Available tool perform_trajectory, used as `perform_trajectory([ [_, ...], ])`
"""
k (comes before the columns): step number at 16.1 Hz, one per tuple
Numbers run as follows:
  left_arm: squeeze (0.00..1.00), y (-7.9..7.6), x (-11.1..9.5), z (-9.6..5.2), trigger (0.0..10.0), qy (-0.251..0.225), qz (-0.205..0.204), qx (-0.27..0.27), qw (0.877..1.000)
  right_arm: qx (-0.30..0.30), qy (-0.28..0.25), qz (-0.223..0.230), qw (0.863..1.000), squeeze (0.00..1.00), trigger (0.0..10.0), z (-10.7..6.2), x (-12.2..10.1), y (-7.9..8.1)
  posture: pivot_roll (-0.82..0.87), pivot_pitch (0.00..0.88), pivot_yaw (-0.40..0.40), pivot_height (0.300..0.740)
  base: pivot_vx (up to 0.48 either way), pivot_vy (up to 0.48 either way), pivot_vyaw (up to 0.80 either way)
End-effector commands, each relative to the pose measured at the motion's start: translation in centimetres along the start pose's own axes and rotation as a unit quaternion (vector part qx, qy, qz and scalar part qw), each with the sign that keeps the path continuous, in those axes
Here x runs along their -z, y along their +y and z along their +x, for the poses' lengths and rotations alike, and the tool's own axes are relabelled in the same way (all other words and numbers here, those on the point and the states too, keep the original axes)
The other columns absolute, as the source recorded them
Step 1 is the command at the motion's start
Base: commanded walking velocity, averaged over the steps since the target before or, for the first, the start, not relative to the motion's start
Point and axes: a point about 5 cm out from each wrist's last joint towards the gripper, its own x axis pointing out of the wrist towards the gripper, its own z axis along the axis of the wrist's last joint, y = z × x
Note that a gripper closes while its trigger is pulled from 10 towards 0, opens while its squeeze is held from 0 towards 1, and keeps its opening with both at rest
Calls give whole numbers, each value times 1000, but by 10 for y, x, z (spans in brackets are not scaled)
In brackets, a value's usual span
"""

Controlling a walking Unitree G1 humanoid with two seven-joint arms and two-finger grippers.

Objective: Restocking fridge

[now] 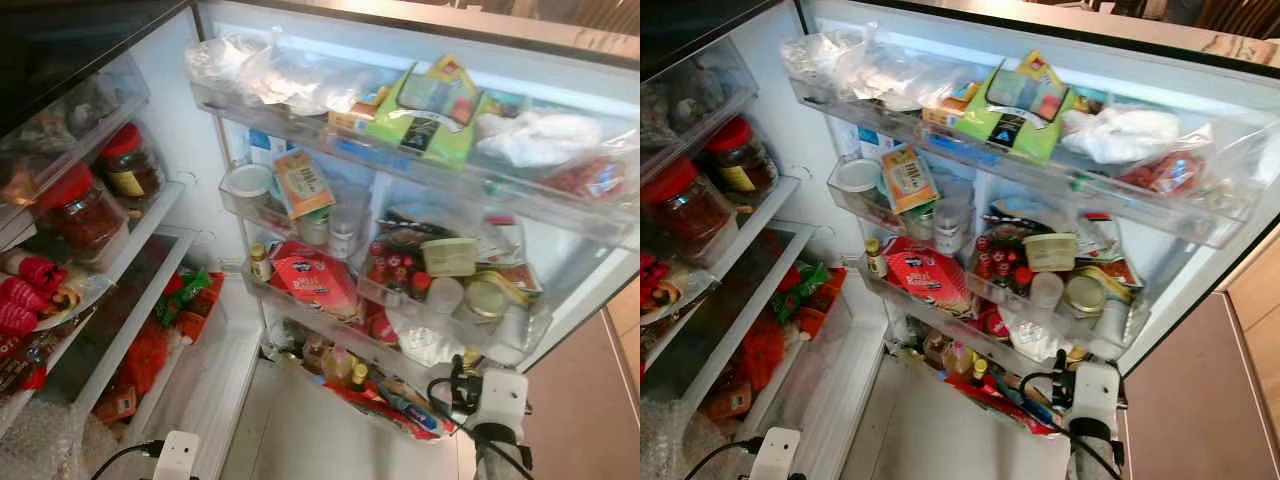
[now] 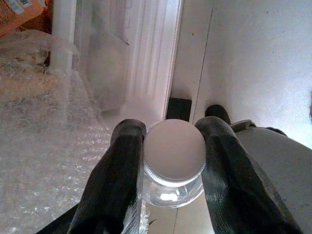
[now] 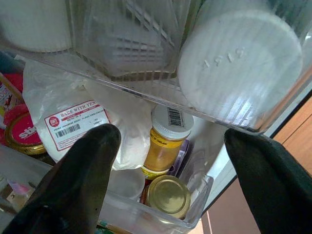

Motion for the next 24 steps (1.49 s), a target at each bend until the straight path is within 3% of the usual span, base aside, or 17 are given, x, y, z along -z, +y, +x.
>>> perform_trajectory([
  [1,0,2,4,-1,10000,6,14,0,1000,12,-39,4,999,0,10000,7,-15,-4,-131,31,26,740,0,0,0],
  [8,0,2,4,-1,10000,7,11,-1,1000,24,-38,-4,999,0,10000,16,-23,-15,-126,38,22,740,0,0,0],
  [16,0,2,2,0,10000,5,10,-1,1000,71,-3,7,997,0,10000,44,-35,-51,-127,35,23,740,0,0,0],
  [20,0,2,2,0,10000,5,11,-1,1000,75,23,16,997,0,10000,46,-29,-55,-124,37,25,740,0,0,0],
  [24,0,3,3,0,10000,6,13,-1,1000,64,30,18,997,0,10000,43,-23,-47,-125,39,28,740,0,0,0],
])
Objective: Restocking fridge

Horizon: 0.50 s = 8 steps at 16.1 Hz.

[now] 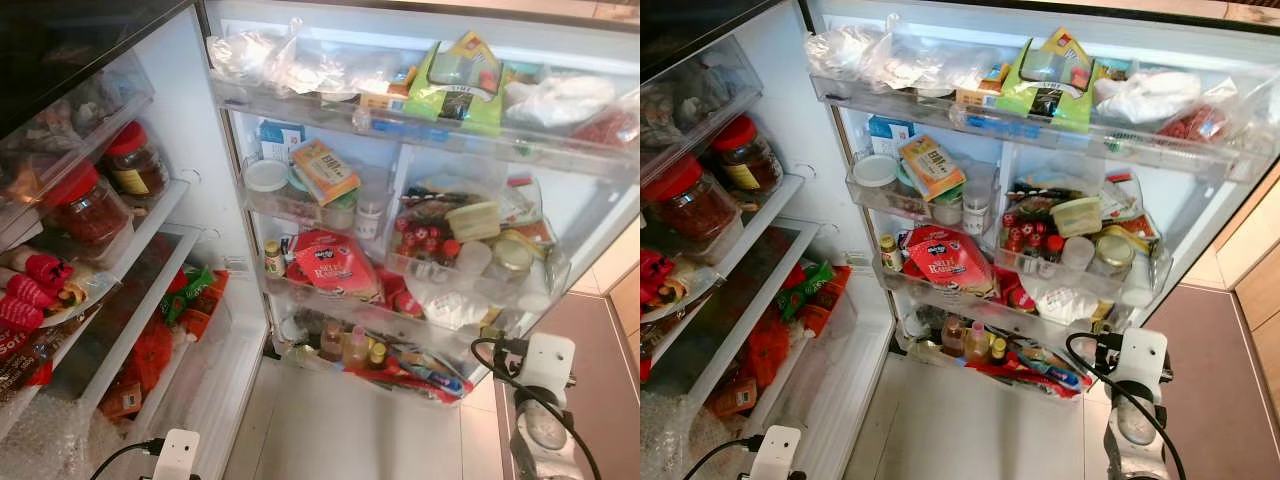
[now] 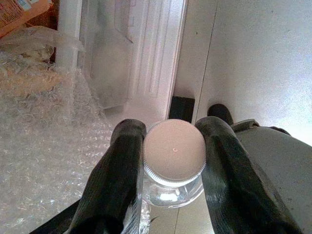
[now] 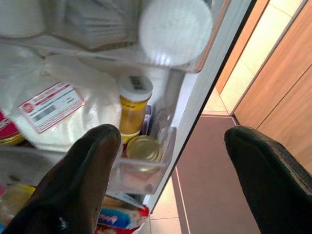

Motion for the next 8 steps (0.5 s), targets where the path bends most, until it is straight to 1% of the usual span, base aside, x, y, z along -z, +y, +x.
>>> perform_trajectory([
  [1,0,3,5,-1,10000,8,13,-1,1000,-6,-3,3,1000,0,10000,-2,2,3,-125,39,28,740,0,0,0],
  [5,0,3,5,-1,10000,8,13,-1,1000,-22,-38,14,999,0,10000,0,-9,10,-129,38,28,740,0,0,0],
  [8,0,2,5,-1,10000,7,12,-1,1000,-34,-46,17,998,0,10000,0,-11,17,-128,39,26,740,0,0,0],
])
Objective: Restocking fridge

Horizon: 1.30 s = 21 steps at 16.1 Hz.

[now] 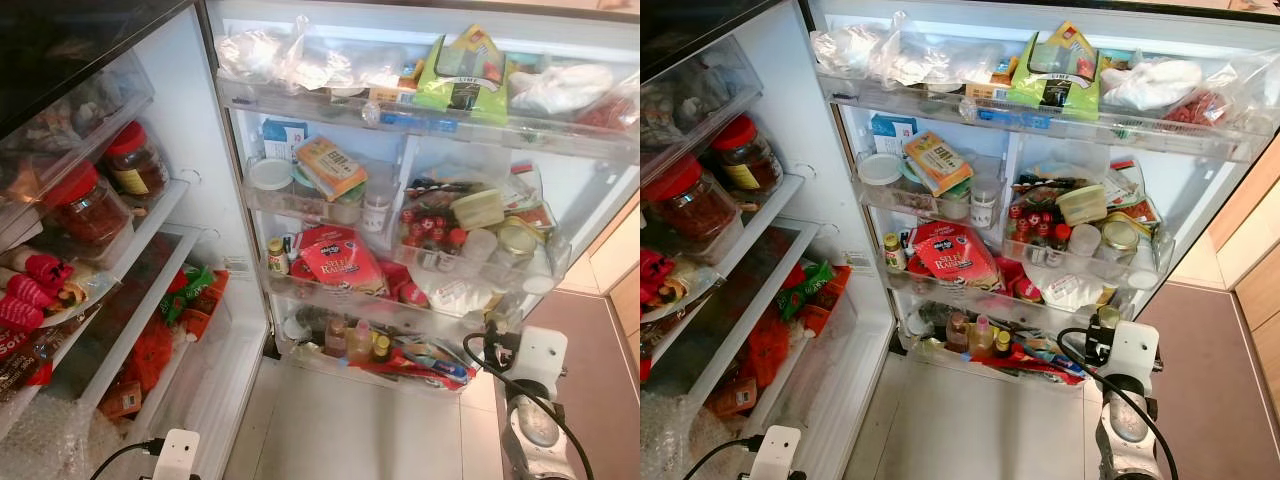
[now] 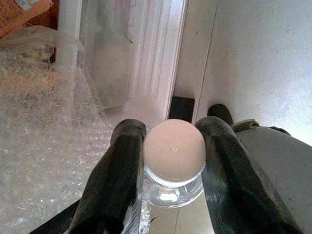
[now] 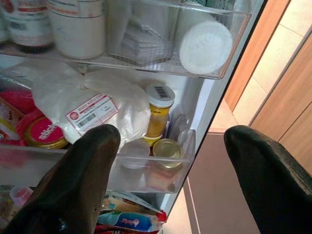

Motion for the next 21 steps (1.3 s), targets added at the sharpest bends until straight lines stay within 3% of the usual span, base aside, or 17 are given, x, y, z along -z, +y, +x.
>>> perform_trajectory([
  [1,0,2,5,-1,10000,6,11,-1,1000,-16,-10,9,1000,0,10000,-1,-2,9,-128,39,25,740,0,0,0],
  [4,0,2,5,-1,10000,7,8,-1,1000,-36,-15,7,999,0,10000,-4,0,17,-128,41,25,740,0,0,0],
  [18,0,2,6,-1,10000,5,16,3,1000,-41,-25,-2,999,0,10000,-2,-4,15,-134,15,27,740,0,0,0],
  [21,0,2,7,-2,10000,4,16,4,1000,-39,-26,-3,999,0,10000,-2,-4,14,-136,9,27,740,256,0,0],
])
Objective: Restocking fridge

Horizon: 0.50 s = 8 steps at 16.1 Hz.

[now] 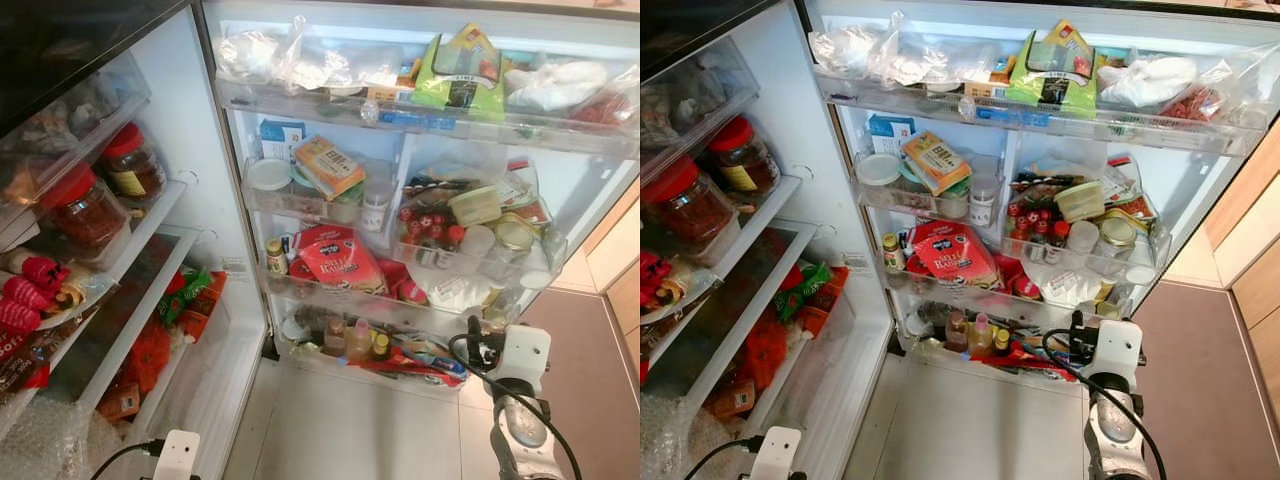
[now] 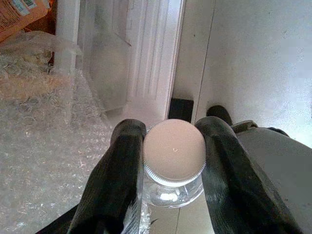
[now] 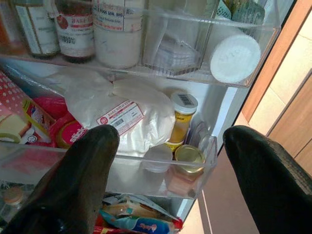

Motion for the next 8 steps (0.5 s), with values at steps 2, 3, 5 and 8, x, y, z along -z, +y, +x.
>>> perform_trajectory([
  [2,0,3,5,-1,10000,6,14,1,1000,0,-10,-5,1000,0,10000,2,-4,-2,-136,9,27,740,264,0,0],
  [3,0,3,5,-1,10000,7,14,1,1000,0,-11,-5,1000,0,10000,2,-4,-2,-134,12,26,740,266,0,0],
  [5,0,3,5,-1,10000,7,13,0,1000,-1,-14,-4,1000,0,10000,3,-6,-2,-133,18,26,740,268,0,0],
  [8,0,3,5,-1,10000,7,11,-1,1000,-2,-13,-4,1000,0,10000,3,-6,-1,-132,25,25,740,268,0,0],
])
